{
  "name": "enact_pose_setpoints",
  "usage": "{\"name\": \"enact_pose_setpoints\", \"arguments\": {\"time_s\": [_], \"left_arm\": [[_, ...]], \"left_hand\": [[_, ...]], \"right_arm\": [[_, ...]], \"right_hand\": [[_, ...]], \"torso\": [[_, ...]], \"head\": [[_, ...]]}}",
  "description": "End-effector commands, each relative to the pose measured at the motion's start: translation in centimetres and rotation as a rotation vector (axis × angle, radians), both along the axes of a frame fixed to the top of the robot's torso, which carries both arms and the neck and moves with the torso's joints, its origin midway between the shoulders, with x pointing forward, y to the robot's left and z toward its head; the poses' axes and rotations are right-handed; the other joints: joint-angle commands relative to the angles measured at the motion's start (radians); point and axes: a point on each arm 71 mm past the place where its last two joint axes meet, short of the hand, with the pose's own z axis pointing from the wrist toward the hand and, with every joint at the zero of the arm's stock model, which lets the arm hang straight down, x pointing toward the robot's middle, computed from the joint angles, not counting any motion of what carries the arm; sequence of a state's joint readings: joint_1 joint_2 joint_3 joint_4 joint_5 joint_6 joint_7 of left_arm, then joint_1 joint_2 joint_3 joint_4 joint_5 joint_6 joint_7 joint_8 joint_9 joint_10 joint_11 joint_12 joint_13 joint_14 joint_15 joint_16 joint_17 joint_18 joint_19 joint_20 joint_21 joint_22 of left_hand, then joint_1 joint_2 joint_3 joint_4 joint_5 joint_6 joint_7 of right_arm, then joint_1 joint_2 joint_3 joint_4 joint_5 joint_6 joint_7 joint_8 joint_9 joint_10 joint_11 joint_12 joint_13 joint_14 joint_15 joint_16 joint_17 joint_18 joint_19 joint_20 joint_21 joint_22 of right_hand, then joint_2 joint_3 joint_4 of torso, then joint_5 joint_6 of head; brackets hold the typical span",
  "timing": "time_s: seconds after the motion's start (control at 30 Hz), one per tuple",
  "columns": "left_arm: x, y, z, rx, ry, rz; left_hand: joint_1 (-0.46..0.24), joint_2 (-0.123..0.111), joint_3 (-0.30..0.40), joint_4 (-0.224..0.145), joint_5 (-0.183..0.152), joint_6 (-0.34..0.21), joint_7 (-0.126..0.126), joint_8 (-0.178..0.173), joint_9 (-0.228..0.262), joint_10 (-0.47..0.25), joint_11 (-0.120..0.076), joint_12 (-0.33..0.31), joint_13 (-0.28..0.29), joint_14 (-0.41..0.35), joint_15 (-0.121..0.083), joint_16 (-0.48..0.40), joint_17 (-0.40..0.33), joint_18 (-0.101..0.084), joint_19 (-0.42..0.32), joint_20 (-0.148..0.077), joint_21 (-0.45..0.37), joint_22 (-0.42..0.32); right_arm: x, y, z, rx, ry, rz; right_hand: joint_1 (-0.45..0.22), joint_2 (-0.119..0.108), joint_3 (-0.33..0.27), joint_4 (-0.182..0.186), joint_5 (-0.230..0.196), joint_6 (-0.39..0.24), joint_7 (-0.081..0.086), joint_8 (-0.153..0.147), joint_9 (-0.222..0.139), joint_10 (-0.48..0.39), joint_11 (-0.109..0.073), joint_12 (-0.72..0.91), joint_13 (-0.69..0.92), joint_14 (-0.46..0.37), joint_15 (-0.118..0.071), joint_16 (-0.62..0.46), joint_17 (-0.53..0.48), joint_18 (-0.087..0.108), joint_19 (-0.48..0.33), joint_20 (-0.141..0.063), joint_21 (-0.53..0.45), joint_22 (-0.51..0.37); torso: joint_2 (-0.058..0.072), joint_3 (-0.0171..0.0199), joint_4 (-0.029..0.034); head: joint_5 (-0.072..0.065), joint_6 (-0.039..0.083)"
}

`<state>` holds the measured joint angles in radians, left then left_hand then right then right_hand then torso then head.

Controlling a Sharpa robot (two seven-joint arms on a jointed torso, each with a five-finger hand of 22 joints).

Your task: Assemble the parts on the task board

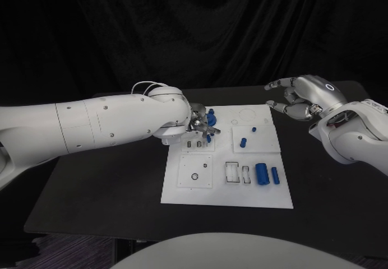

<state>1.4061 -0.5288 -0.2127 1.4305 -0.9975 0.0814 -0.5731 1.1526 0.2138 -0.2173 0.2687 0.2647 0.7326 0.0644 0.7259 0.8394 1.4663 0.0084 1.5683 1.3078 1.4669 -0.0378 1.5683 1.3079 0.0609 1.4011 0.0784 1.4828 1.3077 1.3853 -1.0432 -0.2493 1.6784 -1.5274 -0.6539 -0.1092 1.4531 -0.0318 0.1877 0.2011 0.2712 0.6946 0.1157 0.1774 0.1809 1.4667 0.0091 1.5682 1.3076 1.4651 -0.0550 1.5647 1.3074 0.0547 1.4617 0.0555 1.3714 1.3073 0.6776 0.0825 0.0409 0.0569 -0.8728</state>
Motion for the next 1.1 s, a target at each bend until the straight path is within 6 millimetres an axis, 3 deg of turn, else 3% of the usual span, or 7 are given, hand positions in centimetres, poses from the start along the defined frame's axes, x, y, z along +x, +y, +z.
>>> {"name": "enact_pose_setpoints", "arguments": {"time_s": [0.03,0.23,0.53,0.73,0.93,1.1], "left_arm": [[0.0,0.0,-0.1,0.001,0.003,0.0],[0.1,0.3,-0.2,0.002,0.005,0.004],[0.1,0.3,-0.7,-0.011,0.009,0.002],[0.1,0.4,-1.4,-0.023,0.011,0.011],[0.1,0.4,-2.0,-0.029,0.015,0.019],[0.2,0.5,-2.3,-0.039,0.011,0.025]], "left_hand": [[0.011,-0.001,0.006,0.001,0.003,0.007,0.003,0.004,0.001,0.104,-0.006,0.003,0.263,0.104,-0.005,0.003,0.263,-0.004,-0.002,-0.007,-0.004,0.042],[0.009,0.001,0.006,0.004,0.002,0.006,0.003,0.002,0.009,0.104,-0.006,0.003,0.263,0.104,-0.006,0.003,0.263,-0.003,-0.005,-0.008,-0.006,0.038],[0.01,0.005,0.01,0.006,0.001,0.001,0.002,-0.005,0.018,0.104,-0.007,0.003,0.263,0.104,-0.007,0.003,0.263,-0.002,-0.007,-0.009,-0.008,0.035],[0.01,0.008,0.013,0.008,0.004,-0.001,0.002,-0.009,0.022,0.104,-0.007,0.003,0.263,0.104,-0.007,0.003,0.263,-0.002,-0.007,-0.01,-0.009,0.036],[0.012,0.006,0.015,0.009,0.011,-0.007,0.004,-0.023,0.027,0.104,-0.007,0.003,0.263,0.104,-0.007,0.003,0.263,-0.003,-0.006,-0.01,-0.01,0.036],[0.013,0.004,0.018,0.01,0.015,-0.011,0.007,-0.05,0.029,0.104,-0.005,0.003,0.263,0.104,-0.006,0.003,0.263,-0.002,-0.008,-0.01,-0.012,0.034]], "right_arm": [[0.1,-0.1,-0.2,-0.004,0.014,-0.017],[0.1,0.0,-0.2,-0.008,0.019,-0.018],[0.3,0.0,-0.3,-0.013,0.024,-0.02],[0.3,-0.1,-0.3,-0.016,0.029,-0.022],[0.3,-0.2,-0.4,-0.018,0.032,-0.024],[0.3,-0.2,-0.4,-0.019,0.034,-0.025]], "right_hand": [[-0.003,-0.005,-0.002,-0.001,0.007,0.008,0.0,0.006,-0.002,0.104,0.007,0.003,0.263,0.105,0.004,0.002,0.26,-0.009,0.033,0.002,-0.004,0.204],[-0.003,-0.005,-0.002,-0.001,0.007,0.008,0.0,0.006,-0.002,0.104,0.007,0.003,0.263,0.105,0.004,0.002,0.26,-0.009,0.033,0.002,-0.004,0.204],[-0.002,-0.004,-0.001,-0.002,0.009,0.011,0.001,0.006,-0.002,0.104,0.008,0.003,0.263,0.105,0.005,0.002,0.26,-0.009,0.032,0.002,-0.005,0.203],[0.0,-0.003,0.001,-0.003,0.011,0.014,0.002,0.007,-0.003,0.104,0.009,0.003,0.263,0.104,0.006,0.001,0.259,-0.009,0.032,0.002,-0.006,0.203],[0.0,-0.003,0.001,-0.003,0.011,0.014,0.002,0.007,-0.003,0.104,0.009,0.003,0.263,0.104,0.006,0.001,0.259,-0.009,0.032,0.002,-0.006,0.203],[0.002,-0.002,0.003,-0.005,0.012,0.015,0.003,0.007,-0.003,0.104,0.009,0.003,0.263,0.104,0.006,-0.001,0.258,-0.008,0.031,0.003,-0.008,0.202]], "torso": [[-0.001,-0.002,-0.0003],[-0.002,-0.0038,-0.001],[-0.002,-0.0054,0.0001],[-0.002,-0.0058,-0.0007],[-0.001,-0.0071,-0.0024],[-0.003,-0.0077,0.0008]], "head": [[0.001,0.0],[0.001,0.0],[-0.013,0.0],[-0.014,0.0],[-0.012,0.0],[-0.018,0.0]]}}
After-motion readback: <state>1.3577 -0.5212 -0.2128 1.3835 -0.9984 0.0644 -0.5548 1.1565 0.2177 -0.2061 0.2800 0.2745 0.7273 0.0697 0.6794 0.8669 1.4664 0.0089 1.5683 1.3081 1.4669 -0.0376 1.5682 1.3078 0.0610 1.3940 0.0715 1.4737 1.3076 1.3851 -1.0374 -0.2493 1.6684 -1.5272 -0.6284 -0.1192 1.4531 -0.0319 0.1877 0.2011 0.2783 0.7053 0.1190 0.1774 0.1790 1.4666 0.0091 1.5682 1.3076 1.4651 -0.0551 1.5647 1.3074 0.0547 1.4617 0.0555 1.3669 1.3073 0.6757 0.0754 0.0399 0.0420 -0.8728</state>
